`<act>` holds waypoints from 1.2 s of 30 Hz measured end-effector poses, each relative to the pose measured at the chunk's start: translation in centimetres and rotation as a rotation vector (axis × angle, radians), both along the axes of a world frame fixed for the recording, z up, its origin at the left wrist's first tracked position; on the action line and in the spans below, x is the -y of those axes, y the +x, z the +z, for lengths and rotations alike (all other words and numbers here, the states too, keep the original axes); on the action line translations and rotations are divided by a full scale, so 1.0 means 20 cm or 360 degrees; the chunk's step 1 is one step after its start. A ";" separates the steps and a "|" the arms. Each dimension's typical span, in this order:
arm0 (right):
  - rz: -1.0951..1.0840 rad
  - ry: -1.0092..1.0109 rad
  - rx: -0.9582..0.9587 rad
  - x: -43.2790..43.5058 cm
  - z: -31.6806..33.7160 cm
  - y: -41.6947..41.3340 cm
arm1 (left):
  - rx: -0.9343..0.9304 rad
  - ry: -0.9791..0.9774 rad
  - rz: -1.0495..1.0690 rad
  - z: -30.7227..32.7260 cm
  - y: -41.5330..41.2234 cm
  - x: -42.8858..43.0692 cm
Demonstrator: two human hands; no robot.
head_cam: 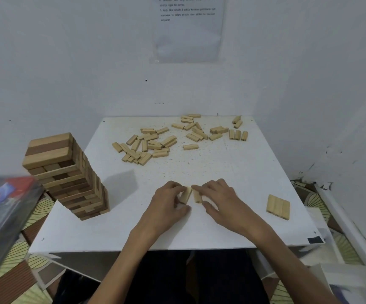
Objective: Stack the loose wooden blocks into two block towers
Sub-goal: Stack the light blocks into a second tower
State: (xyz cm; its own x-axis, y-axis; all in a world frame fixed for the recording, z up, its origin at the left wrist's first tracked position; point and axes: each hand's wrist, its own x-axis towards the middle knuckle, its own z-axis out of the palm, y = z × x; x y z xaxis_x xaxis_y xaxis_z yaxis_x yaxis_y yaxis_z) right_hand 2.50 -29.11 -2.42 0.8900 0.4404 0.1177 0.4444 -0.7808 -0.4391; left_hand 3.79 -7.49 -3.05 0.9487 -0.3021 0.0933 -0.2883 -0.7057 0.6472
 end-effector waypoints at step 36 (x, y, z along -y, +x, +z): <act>-0.0026 0.0165 -0.0482 0.14 0.05 -0.04 | -0.0156 0.0050 -0.0220 0.05 -0.04 0.07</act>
State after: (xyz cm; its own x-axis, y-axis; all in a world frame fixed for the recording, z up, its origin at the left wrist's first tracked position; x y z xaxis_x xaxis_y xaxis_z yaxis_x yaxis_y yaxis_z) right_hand 1.78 -31.92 -1.39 0.8982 0.4256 -0.1102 0.2692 -0.7307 -0.6274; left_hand 2.92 -8.88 -2.04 0.9021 -0.4314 -0.0093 -0.3204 -0.6842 0.6551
